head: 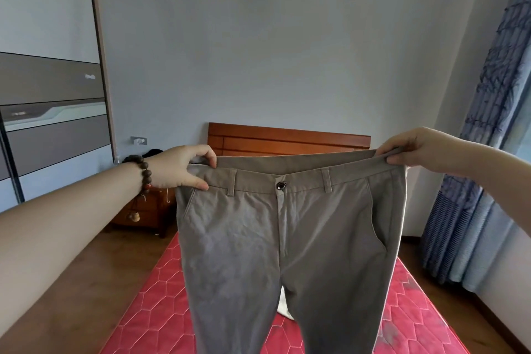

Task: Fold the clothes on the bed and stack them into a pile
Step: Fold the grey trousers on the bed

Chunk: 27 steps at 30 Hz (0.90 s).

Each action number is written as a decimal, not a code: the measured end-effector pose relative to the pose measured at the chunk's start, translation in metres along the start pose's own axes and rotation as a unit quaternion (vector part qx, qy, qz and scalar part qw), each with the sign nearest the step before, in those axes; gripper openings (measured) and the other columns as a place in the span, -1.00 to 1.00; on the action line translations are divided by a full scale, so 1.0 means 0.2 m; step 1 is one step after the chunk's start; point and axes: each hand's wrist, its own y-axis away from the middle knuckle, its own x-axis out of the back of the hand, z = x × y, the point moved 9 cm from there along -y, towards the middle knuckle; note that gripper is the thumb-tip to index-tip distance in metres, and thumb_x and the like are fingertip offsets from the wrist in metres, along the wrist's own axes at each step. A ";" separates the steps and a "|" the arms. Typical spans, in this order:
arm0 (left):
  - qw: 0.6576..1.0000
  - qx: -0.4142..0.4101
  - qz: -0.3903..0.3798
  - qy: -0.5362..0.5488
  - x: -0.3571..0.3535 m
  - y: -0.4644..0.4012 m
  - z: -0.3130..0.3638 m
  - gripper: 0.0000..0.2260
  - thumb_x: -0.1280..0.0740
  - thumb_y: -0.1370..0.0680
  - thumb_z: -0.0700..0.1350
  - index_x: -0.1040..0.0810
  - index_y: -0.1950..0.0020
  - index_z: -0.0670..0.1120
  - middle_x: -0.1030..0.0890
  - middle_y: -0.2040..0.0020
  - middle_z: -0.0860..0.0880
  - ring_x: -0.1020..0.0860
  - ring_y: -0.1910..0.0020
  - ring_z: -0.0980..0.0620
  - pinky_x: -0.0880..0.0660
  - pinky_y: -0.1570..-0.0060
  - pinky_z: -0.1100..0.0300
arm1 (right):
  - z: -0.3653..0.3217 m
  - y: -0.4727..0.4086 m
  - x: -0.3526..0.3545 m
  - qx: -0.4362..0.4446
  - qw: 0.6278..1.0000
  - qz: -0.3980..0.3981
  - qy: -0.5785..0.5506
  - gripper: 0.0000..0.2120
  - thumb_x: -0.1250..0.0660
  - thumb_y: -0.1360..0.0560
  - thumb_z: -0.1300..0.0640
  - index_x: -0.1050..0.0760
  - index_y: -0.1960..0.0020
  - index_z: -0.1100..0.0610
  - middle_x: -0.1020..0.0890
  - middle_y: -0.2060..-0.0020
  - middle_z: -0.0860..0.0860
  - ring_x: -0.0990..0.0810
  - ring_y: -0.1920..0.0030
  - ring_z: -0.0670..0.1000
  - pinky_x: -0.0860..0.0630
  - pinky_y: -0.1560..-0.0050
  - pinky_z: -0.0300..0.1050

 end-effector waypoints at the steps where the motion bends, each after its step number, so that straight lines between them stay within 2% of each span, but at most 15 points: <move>1: 1.000 -0.005 0.011 -0.018 0.01 0.00 0.01 -0.65 -0.59 -0.34 -0.06 -0.50 0.07 0.23 -0.58 0.02 0.21 -0.54 -0.07 0.16 -0.46 -0.14 0.14 | 0.01 0.00 -0.01 -0.004 1.000 -0.011 0.021 -0.63 -0.39 -0.50 0.28 -0.65 0.07 -0.23 -0.70 0.10 -0.15 -0.64 0.06 -0.17 -0.50 0.03 -0.33; 5: 0.996 -0.011 0.051 -0.076 0.05 -0.03 0.06 -0.66 -0.60 -0.31 -0.01 -0.44 0.17 0.19 -0.58 0.14 0.07 -0.56 0.10 -0.03 -0.53 0.06 -0.02 | 0.06 0.00 0.00 -0.026 0.995 -0.018 0.099 -0.75 -0.44 -0.46 0.24 -0.64 0.19 -0.12 -0.67 0.27 -0.14 -0.60 0.25 -0.20 -0.46 0.18 -0.36; 9: 0.993 -0.027 0.073 -0.085 0.11 -0.05 0.12 -0.62 -0.61 -0.30 0.00 -0.44 0.12 0.23 -0.56 0.14 0.12 -0.52 0.17 0.09 -0.43 0.19 0.18 | 0.16 0.00 0.07 -0.034 0.988 0.065 0.134 -0.83 -0.43 -0.46 0.27 -0.55 0.25 0.06 -0.60 0.38 -0.04 -0.56 0.29 -0.01 -0.44 0.21 -0.15; 10: 0.993 -0.027 0.072 -0.088 0.13 -0.05 0.14 -0.64 -0.60 -0.31 -0.01 -0.45 0.12 0.22 -0.57 0.15 0.14 -0.52 0.19 0.15 -0.43 0.21 0.21 | 0.19 0.01 0.09 -0.040 0.987 0.083 0.129 -0.83 -0.43 -0.47 0.27 -0.53 0.25 0.09 -0.59 0.40 -0.05 -0.56 0.32 -0.05 -0.43 0.23 -0.15; 12: 0.993 -0.021 0.071 -0.096 0.15 -0.05 0.14 -0.72 -0.59 -0.34 -0.03 -0.50 0.16 0.17 -0.58 0.21 0.17 -0.51 0.22 0.25 -0.38 0.24 0.28 | 0.24 0.03 0.12 -0.056 0.987 0.109 0.102 -0.79 -0.41 -0.48 0.29 -0.51 0.26 0.06 -0.60 0.41 -0.12 -0.55 0.38 -0.18 -0.46 0.26 -0.19; 13: 0.993 -0.017 0.073 -0.093 0.16 -0.05 0.13 -0.76 -0.58 -0.35 -0.04 -0.52 0.21 0.14 -0.58 0.25 0.17 -0.50 0.27 0.26 -0.37 0.25 0.30 | 0.27 0.04 0.12 -0.062 0.988 0.117 0.079 -0.76 -0.41 -0.48 0.30 -0.52 0.27 0.02 -0.61 0.40 -0.12 -0.56 0.38 -0.18 -0.50 0.26 -0.20; 15: 0.993 -0.013 0.082 -0.080 0.17 -0.06 0.12 -0.79 -0.56 -0.38 -0.04 -0.53 0.28 0.10 -0.58 0.33 0.14 -0.48 0.35 0.24 -0.37 0.29 0.32 | 0.30 0.06 0.13 -0.061 0.988 0.137 0.042 -0.71 -0.41 -0.48 0.30 -0.53 0.28 -0.06 -0.62 0.37 -0.05 -0.57 0.31 -0.05 -0.54 0.20 -0.19; 18: 0.994 -0.015 0.099 -0.047 0.17 -0.07 0.09 -0.76 -0.54 -0.40 -0.12 -0.50 0.31 0.06 -0.57 0.37 0.06 -0.48 0.36 0.18 -0.41 0.23 0.20 | 0.29 0.08 0.13 -0.056 0.983 0.170 0.028 -0.74 -0.43 -0.46 0.24 -0.53 0.27 -0.08 -0.63 0.31 0.06 -0.58 0.21 0.15 -0.51 0.05 0.06; 19: 0.995 -0.014 0.099 -0.026 0.17 -0.08 0.08 -0.75 -0.53 -0.41 -0.16 -0.49 0.32 0.05 -0.57 0.37 0.04 -0.49 0.33 0.15 -0.43 0.19 0.14 | 0.28 0.09 0.13 -0.057 0.982 0.180 0.023 -0.76 -0.44 -0.46 0.23 -0.54 0.26 -0.08 -0.63 0.29 0.08 -0.58 0.20 0.16 -0.49 0.03 0.10; 21: 0.995 -0.011 0.088 0.052 0.16 -0.08 0.07 -0.74 -0.50 -0.43 -0.22 -0.50 0.32 0.04 -0.58 0.32 -0.02 -0.52 0.26 0.05 -0.46 0.13 0.05 | 0.27 0.10 0.14 -0.061 0.978 0.197 0.015 -0.79 -0.45 -0.46 0.20 -0.55 0.26 -0.07 -0.63 0.31 0.00 -0.57 0.22 0.07 -0.47 0.06 0.04; 23: 0.982 -0.010 0.075 0.171 0.16 -0.08 0.07 -0.81 -0.45 -0.41 -0.20 -0.52 0.31 0.03 -0.59 0.29 -0.04 -0.55 0.22 0.03 -0.52 0.14 0.13 | 0.25 0.11 0.16 -0.061 0.975 0.212 0.007 -0.82 -0.44 -0.48 0.20 -0.56 0.24 -0.03 -0.63 0.33 -0.04 -0.55 0.24 0.00 -0.45 0.09 -0.03; 25: 0.944 0.004 0.058 0.325 0.15 -0.06 0.05 -0.90 -0.39 -0.42 -0.19 -0.54 0.24 -0.01 -0.64 0.22 -0.05 -0.60 0.20 0.05 -0.59 0.18 0.18 | 0.23 0.13 0.16 -0.062 0.970 0.230 -0.056 -0.88 -0.38 -0.52 0.22 -0.54 0.18 0.07 -0.62 0.30 -0.01 -0.54 0.25 -0.03 -0.47 0.11 -0.09; 27: 0.889 0.024 0.050 0.455 0.12 -0.05 0.02 -0.92 -0.34 -0.48 -0.18 -0.53 0.19 -0.02 -0.65 0.18 -0.09 -0.63 0.23 0.04 -0.61 0.23 0.16 | 0.23 0.14 0.12 -0.061 0.942 0.230 -0.237 -0.86 -0.30 -0.57 0.24 -0.50 0.16 0.12 -0.61 0.32 0.00 -0.55 0.30 -0.07 -0.54 0.23 -0.21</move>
